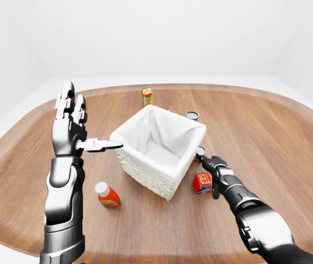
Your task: Pick up the butter and put it in the basket.
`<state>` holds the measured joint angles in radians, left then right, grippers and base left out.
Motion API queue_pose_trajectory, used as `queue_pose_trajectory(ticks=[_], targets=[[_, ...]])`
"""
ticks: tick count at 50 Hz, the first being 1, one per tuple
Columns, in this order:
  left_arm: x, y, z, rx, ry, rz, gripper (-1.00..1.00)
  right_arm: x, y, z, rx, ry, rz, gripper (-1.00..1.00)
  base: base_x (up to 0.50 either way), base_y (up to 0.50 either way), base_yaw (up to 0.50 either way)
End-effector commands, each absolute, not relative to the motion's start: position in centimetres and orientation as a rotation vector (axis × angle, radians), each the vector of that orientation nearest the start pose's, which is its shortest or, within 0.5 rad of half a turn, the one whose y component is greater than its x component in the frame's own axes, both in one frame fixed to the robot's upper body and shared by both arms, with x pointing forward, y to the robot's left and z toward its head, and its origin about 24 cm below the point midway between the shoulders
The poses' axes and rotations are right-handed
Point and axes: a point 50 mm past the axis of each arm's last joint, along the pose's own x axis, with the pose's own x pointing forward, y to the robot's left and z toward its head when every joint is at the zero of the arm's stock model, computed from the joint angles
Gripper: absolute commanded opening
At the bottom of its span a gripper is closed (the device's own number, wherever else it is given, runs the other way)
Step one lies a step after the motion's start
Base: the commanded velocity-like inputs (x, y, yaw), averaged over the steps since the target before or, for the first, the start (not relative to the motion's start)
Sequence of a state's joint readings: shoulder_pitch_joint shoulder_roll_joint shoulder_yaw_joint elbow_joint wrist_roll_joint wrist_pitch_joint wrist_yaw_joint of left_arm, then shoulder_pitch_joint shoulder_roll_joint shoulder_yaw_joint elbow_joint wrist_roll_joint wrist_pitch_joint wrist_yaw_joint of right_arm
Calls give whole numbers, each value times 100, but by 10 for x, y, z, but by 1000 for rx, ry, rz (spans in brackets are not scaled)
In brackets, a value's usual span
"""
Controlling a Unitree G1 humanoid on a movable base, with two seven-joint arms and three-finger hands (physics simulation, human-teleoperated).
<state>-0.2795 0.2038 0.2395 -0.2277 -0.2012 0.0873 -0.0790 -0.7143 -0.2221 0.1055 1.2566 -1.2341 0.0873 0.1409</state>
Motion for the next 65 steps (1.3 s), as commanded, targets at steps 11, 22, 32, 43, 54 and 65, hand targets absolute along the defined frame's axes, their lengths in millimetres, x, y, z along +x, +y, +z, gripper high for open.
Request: queue_pose_trajectory(ticks=[11,22,32,43,54,65], targets=[[284,210,168,4,-430,35,100,323,-191,-38,-1508,701,468,100,0,0,0],[286,210,166,2,-419,34,100,319,-190,-43,-1516,712,482,69,0,0,0],[287,211,165,0,-412,35,100,317,-191,-45,-1526,711,485,-100,0,0,0],[289,209,162,-2,-397,33,100,318,-188,-44,-1484,673,431,-100,0,0,0],[289,211,162,-7,-399,37,100,318,-188,-44,-1455,651,391,-100,0,0,0],[286,214,164,-20,-408,33,100,321,-197,-36,-1480,644,397,-100,0,0,0]])
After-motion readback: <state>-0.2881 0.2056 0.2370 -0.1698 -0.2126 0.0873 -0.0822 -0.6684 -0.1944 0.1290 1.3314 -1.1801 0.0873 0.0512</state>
